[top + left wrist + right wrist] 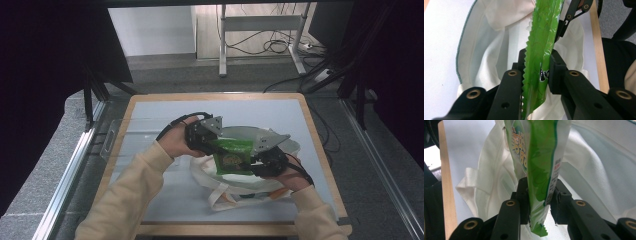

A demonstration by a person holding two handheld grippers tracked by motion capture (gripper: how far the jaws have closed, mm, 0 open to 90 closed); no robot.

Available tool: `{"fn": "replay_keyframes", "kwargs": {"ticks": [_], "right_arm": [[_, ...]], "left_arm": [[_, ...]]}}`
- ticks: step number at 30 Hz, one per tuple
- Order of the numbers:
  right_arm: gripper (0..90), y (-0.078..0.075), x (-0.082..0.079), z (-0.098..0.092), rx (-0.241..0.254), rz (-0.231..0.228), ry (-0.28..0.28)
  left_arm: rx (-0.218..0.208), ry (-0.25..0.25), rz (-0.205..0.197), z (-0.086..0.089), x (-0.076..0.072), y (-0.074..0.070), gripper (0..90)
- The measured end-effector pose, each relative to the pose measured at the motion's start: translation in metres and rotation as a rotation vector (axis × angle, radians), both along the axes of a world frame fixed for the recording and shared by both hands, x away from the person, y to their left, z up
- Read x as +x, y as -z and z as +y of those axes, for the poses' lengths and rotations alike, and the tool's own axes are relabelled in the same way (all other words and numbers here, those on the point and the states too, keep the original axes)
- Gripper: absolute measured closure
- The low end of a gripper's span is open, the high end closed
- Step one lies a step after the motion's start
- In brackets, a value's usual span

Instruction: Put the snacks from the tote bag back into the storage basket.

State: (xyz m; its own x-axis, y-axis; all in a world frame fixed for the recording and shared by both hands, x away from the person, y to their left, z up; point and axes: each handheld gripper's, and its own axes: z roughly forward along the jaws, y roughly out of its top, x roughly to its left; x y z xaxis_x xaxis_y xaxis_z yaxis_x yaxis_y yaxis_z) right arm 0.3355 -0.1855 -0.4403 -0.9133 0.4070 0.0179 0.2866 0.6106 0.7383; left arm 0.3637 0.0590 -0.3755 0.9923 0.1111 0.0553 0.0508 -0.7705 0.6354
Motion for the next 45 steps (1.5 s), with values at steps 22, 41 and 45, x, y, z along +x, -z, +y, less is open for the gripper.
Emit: {"fn": "replay_keyframes", "kwargs": {"ticks": [22, 41, 45], "right_arm": [[38.4, -0.007, -0.007, -0.027, 0.122, -0.022, 0.122], [37.3, -0.005, -0.008, -0.032, 0.123, -0.015, 0.134], [37.2, -0.005, -0.008, -0.032, 0.121, -0.016, 0.134]], "left_arm": [[-0.097, -0.079, -0.020, 0.026, 0.003, -0.017, 77.5], [-0.177, -0.152, -0.046, 0.062, 0.003, -0.043, 77.6], [-0.181, -0.166, -0.053, 0.070, 0.004, -0.048, 77.6]]}}
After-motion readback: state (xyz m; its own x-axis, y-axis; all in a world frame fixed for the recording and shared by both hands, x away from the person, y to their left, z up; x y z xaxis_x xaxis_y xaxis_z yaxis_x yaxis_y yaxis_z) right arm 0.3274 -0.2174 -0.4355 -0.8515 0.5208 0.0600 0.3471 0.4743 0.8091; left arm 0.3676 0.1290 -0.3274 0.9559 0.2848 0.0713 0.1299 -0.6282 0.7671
